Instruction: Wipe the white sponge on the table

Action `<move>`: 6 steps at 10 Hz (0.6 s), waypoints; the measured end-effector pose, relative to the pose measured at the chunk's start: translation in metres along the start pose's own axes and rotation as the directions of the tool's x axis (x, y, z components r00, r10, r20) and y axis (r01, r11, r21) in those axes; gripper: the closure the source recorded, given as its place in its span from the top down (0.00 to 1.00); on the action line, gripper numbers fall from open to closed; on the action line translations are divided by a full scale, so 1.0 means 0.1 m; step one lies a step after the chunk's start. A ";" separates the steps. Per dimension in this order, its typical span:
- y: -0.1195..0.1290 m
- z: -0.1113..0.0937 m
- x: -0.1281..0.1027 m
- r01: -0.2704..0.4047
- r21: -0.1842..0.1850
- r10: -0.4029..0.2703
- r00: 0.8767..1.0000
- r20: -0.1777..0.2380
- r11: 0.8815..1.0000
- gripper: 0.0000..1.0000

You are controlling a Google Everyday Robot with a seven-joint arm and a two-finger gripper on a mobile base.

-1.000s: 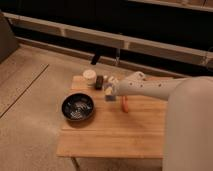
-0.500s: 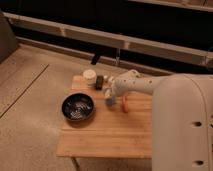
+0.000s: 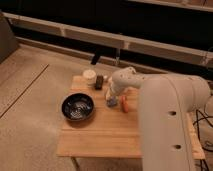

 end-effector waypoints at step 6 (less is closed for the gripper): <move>0.18 0.13 -0.08 0.020 -0.040 -0.021 1.000 -0.018 0.999 0.19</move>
